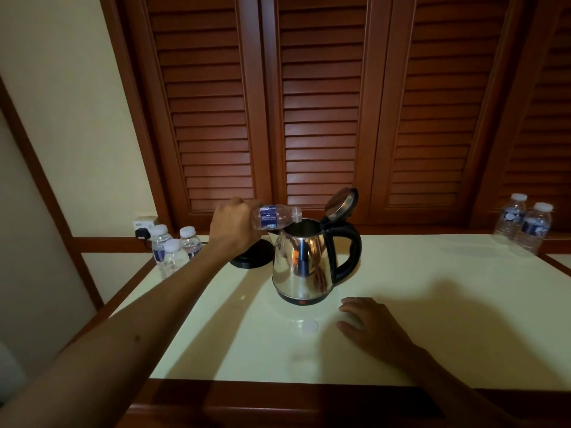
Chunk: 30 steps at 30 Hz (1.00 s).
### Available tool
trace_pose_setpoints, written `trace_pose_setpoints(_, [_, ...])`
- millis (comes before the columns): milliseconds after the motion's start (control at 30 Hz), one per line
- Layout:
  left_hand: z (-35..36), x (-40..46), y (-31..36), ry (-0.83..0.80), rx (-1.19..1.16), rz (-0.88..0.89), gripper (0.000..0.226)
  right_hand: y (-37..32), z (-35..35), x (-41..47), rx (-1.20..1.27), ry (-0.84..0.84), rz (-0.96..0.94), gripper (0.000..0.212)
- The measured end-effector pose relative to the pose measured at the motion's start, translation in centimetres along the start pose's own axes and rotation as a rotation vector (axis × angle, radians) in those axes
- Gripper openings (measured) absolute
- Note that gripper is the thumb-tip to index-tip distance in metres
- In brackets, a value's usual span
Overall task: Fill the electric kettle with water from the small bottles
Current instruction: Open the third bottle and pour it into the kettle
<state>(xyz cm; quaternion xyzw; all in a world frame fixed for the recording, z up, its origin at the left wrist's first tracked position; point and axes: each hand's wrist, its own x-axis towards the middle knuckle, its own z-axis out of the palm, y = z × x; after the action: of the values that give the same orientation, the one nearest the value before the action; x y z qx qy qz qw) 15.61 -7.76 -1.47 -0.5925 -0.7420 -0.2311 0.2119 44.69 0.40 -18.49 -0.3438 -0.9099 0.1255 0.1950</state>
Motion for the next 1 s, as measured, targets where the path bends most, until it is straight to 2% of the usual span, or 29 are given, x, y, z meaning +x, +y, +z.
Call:
trace_pose_setpoints(167, [1.6, -2.3, -0.5, -0.113, -0.347, -0.252, 0.06, -0.5, -0.4, 0.1, 0.027, -0.036, 0.053, 0.055])
trace_pose_setpoints(333, [3.5, -6.6, -0.5, -0.086, -0.81, -0.488, 0.058, -2.6, -0.6, 1.9, -0.02, -0.047, 0.083, 0.033])
trace_pose_setpoints(533, [5.6, -12.3, -1.0, -0.166, -1.217, -0.618, 0.058, -7.2, -0.5, 3.0, 0.115, -0.162, -0.046, 0.027])
trace_pose_setpoints(567, [6.0, -12.9, -1.0, -0.166, -1.261, -0.634, 0.059, -7.8, -0.4, 3.1, 0.107, -0.218, -0.063, 0.027])
trace_pose_setpoints(667, [7.1, -13.7, -1.1, -0.171, -1.276, -0.63, 0.058, -8.7, -0.2, 4.0, -0.036, -0.372, -0.045, 0.048])
trace_pose_setpoints(733, [7.5, -13.8, -1.4, -0.188, -1.255, -0.591, 0.057, -8.8, -0.1, 4.5, -0.072, -0.395, -0.04, 0.044])
trace_pose_setpoints(800, [7.9, -13.9, -1.7, -0.195, -1.273, -0.548, 0.061, -9.0, 0.0, 4.9, -0.051, -0.369, -0.057, 0.034])
trace_pose_setpoints(867, [8.2, -14.1, -2.0, -0.195, -1.294, -0.511, 0.064, -9.8, -0.2, 5.3, 0.081, -0.294, -0.062, 0.02])
trace_pose_setpoints(933, [8.5, -14.2, -2.2, -0.191, -1.298, -0.491, 0.065, -10.9, -0.9, 6.0, 0.254, -0.136, -0.066, 0.008])
trace_pose_setpoints(1000, [8.7, -14.2, -2.3, -0.183, -1.299, -0.482, 0.065, -12.6, -2.2, 7.0, 0.337, 0.026, -0.118, 0.015])
